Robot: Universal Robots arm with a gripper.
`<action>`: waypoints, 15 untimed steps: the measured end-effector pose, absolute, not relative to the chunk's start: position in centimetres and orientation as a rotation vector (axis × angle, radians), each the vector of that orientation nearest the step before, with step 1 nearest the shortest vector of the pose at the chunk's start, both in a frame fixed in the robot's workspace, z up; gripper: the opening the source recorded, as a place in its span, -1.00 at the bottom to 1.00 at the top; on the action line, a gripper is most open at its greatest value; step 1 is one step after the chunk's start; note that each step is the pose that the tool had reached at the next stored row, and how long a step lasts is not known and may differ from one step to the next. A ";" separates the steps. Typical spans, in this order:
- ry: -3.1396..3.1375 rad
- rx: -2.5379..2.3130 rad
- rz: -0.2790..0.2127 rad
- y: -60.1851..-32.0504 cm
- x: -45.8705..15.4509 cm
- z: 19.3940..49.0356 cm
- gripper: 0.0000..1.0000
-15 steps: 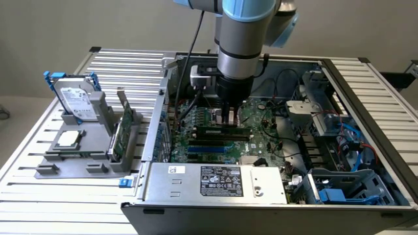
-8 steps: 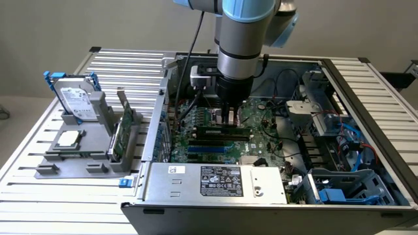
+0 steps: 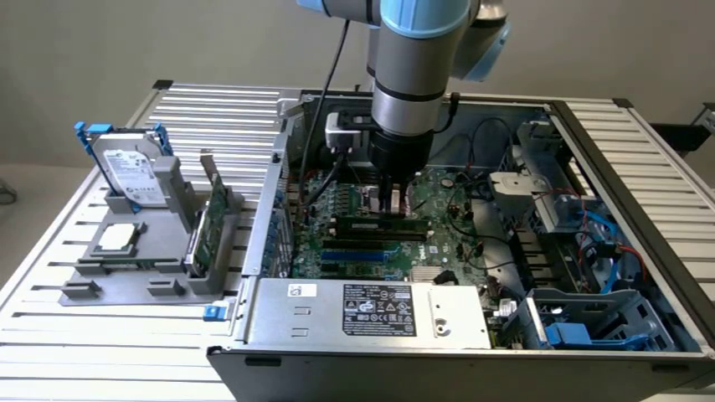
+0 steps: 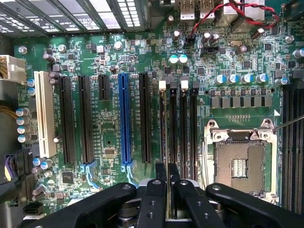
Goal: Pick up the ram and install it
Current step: 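Insert the ram into the slot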
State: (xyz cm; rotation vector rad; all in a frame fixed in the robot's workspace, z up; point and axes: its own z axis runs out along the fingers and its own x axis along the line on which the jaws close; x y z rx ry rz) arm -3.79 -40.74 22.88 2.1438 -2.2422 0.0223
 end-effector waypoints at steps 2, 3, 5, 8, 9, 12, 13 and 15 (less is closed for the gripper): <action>-2.241 2.143 0.024 -40.7 -3.8 22.9 -0.73; -2.241 2.143 0.025 -40.7 -3.8 22.9 -0.73; -2.241 2.142 0.026 -40.7 -3.8 22.8 -0.73; -2.240 2.142 0.027 -40.7 -3.8 22.8 -0.73; -2.240 2.142 0.028 -40.7 -3.8 22.8 -0.73; -2.239 2.141 0.029 -40.7 -3.8 22.7 -0.73; -2.239 2.141 0.029 -40.7 -3.8 22.7 -0.73; -2.238 2.140 0.031 -40.6 -3.8 22.6 -0.73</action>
